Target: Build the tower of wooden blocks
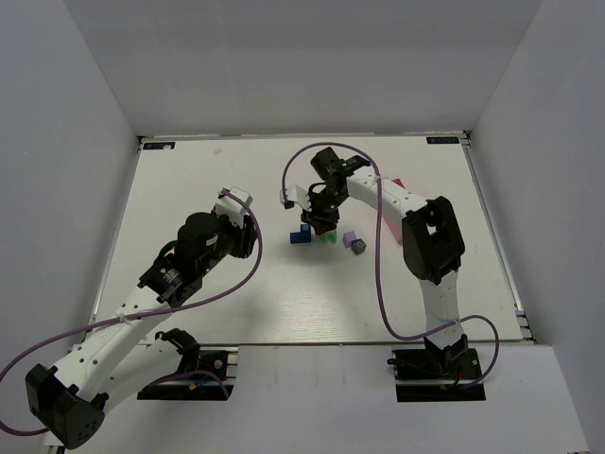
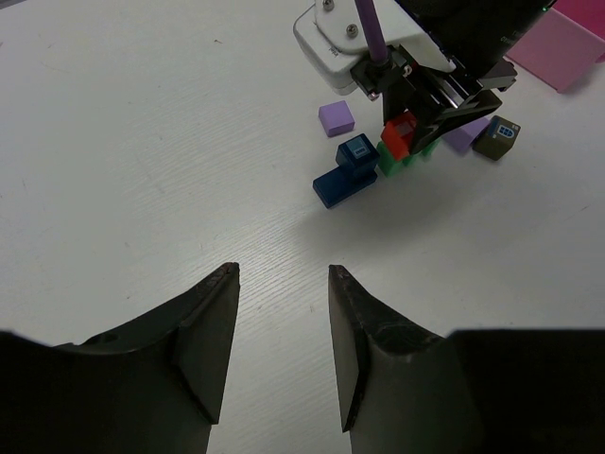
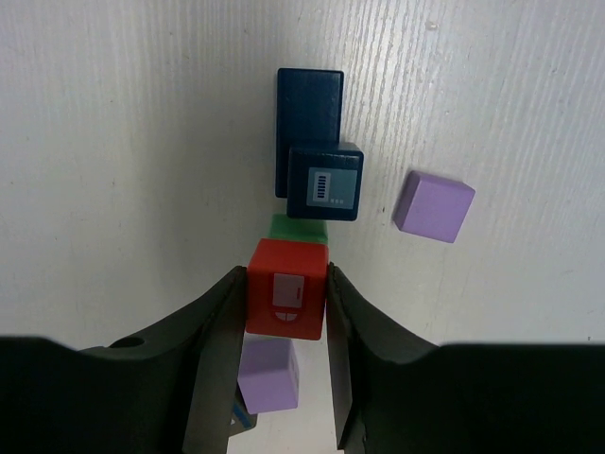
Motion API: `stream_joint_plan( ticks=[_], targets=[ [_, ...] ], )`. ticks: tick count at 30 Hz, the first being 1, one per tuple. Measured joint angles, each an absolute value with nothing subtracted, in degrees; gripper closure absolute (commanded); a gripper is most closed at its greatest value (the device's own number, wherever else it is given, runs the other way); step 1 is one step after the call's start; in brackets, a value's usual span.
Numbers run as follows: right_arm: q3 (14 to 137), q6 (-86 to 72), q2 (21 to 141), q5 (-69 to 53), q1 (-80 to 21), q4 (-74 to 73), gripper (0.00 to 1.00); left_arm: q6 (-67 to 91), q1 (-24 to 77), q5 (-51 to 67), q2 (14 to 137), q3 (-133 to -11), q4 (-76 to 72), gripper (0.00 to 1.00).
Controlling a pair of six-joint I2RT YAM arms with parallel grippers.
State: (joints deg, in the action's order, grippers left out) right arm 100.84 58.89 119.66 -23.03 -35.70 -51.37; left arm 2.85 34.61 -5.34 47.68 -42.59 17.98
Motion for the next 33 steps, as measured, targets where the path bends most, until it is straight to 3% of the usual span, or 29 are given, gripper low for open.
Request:
stream_joint_plan(
  ticks=[16, 33],
  targets=[
    [101.12, 58.94, 120.44, -21.52, -35.73, -51.55, 0.93, 2.85, 34.61, -5.37, 47.68, -42.59, 17.98, 0.47],
    [101.14, 58.94, 120.51, -21.17, -35.77, -51.55, 0.79, 2.85, 34.61, -5.37, 47.68, -42.59, 17.98, 0.47]
  ],
)
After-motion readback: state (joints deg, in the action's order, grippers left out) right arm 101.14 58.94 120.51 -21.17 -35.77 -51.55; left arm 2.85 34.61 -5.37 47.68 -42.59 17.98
